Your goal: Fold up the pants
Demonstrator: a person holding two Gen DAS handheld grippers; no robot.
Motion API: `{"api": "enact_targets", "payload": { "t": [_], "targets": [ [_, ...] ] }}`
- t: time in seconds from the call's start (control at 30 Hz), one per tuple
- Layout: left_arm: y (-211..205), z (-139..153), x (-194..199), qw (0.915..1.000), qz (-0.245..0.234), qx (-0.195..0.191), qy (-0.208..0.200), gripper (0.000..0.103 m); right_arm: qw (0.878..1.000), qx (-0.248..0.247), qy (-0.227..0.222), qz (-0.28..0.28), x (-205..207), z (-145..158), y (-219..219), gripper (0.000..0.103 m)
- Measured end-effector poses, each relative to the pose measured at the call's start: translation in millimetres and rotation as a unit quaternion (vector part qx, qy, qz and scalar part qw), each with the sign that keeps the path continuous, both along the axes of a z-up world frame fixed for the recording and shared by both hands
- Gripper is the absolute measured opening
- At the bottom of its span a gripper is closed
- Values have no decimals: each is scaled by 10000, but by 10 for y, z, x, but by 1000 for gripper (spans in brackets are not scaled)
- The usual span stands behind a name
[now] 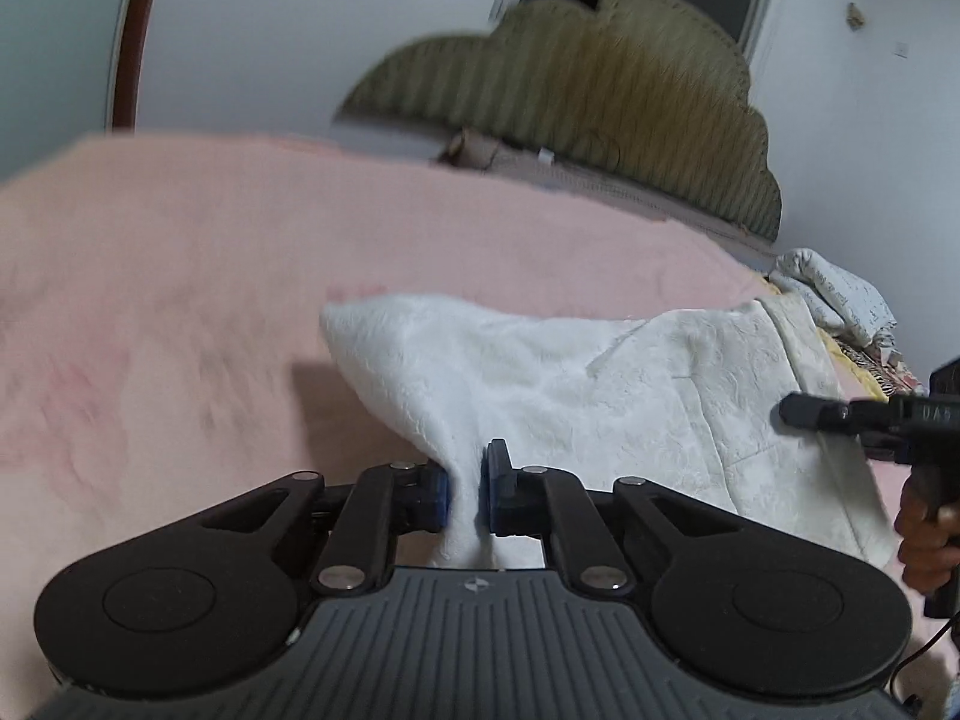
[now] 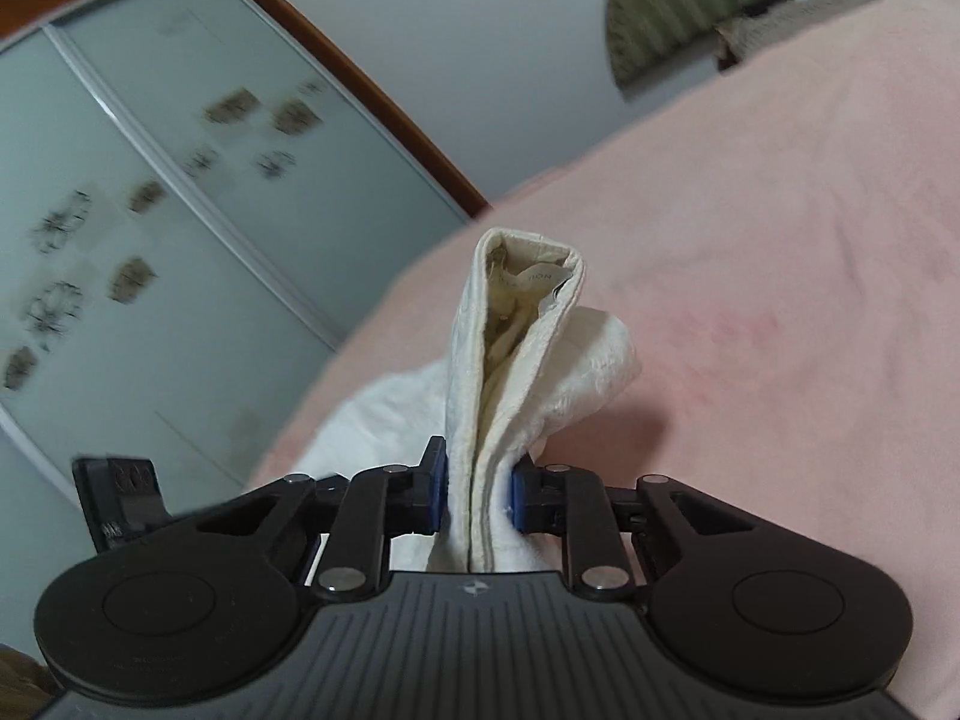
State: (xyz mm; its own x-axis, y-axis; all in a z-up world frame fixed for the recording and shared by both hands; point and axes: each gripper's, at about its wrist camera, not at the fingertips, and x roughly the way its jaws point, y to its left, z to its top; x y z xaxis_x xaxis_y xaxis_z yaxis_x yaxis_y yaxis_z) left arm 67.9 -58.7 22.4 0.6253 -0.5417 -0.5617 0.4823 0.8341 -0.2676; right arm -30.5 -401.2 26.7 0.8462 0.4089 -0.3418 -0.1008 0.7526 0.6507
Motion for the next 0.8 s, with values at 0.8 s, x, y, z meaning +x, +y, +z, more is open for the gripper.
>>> {"api": "enact_targets", "payload": {
  "t": [0.8],
  "targets": [
    [268, 349, 1905, 9912, 929, 909, -258, 19, 9915, -1198, 462, -215, 2161, 57, 70, 21]
  ]
}}
